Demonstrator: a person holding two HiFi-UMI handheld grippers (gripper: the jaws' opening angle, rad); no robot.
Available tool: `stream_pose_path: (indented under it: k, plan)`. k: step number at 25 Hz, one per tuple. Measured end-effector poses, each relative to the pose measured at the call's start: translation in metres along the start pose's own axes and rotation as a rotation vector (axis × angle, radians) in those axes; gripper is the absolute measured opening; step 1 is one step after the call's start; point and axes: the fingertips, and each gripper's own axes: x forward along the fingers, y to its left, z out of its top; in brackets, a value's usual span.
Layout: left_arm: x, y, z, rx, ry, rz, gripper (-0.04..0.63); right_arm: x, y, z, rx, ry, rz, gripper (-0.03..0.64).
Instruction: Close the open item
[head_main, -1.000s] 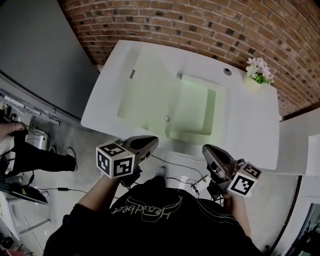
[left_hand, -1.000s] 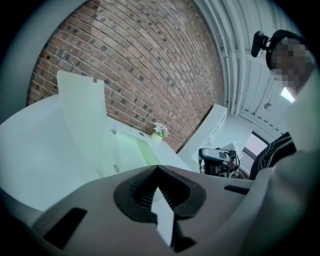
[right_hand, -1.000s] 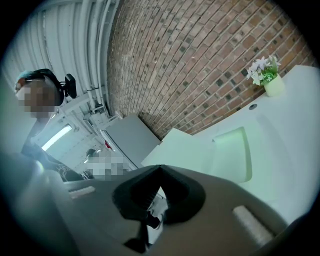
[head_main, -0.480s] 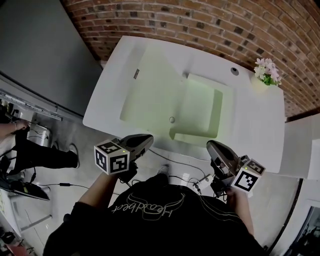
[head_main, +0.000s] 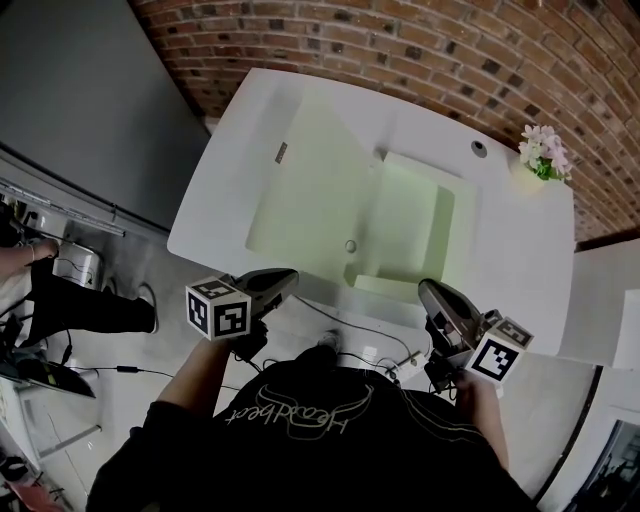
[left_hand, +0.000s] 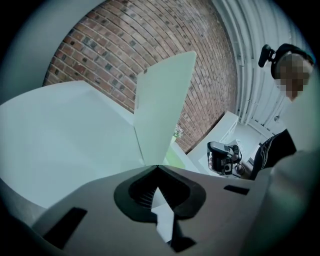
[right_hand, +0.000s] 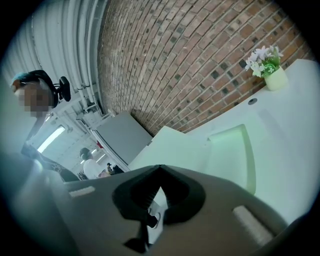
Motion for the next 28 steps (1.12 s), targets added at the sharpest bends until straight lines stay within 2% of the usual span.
stream_pose_path:
  k: [12,22,28]
  plan:
    - [0.006,0.021,0.028,-0.087,-0.110,-0.055,0.002,-0.007,-0.012,0.004,0.005,-0.024,-0.052,0.003]
    - [0.006,0.023,0.050,-0.116,-0.177,-0.084,0.002,-0.015,-0.015,0.005,-0.010,-0.028,-0.105,0.003]
    - [0.005,0.018,0.057,-0.146,-0.206,-0.108,0.002,-0.022,-0.011,0.003,-0.005,-0.050,-0.085,0.003]
